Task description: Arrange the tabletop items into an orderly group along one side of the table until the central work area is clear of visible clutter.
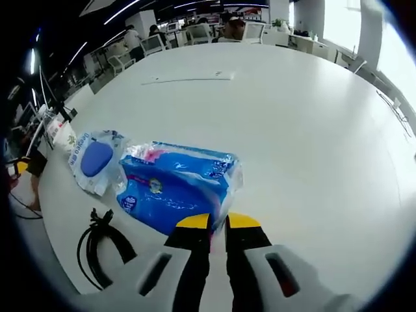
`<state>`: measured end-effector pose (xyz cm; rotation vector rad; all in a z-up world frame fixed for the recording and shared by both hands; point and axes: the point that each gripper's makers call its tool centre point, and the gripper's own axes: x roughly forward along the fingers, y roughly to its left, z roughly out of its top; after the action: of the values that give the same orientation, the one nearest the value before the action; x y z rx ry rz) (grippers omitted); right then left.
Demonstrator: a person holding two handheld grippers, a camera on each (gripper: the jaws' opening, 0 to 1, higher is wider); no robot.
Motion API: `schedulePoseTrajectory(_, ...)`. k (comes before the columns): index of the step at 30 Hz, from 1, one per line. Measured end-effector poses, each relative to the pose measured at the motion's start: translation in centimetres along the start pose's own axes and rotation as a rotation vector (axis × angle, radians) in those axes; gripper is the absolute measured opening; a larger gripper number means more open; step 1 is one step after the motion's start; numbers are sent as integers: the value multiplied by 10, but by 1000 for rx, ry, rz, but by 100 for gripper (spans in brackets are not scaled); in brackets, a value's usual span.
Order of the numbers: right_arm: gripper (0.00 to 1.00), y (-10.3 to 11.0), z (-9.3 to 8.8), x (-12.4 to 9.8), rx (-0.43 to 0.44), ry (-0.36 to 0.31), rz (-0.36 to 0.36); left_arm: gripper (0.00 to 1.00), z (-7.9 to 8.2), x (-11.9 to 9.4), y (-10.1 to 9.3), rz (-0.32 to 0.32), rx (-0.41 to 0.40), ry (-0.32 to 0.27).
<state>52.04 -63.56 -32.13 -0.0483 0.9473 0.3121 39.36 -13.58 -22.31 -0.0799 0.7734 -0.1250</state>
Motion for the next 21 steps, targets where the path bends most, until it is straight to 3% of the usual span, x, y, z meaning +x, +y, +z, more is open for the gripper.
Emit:
schedulePoseTrajectory(11, 7, 1, -3, -1, -42, 11, 16, 38, -1, -1, 0, 2, 5, 1)
schedulePoseTrajectory(21, 16, -3, -3, -9, -30, 7, 13, 38, 5, -4, -1, -2, 9, -12)
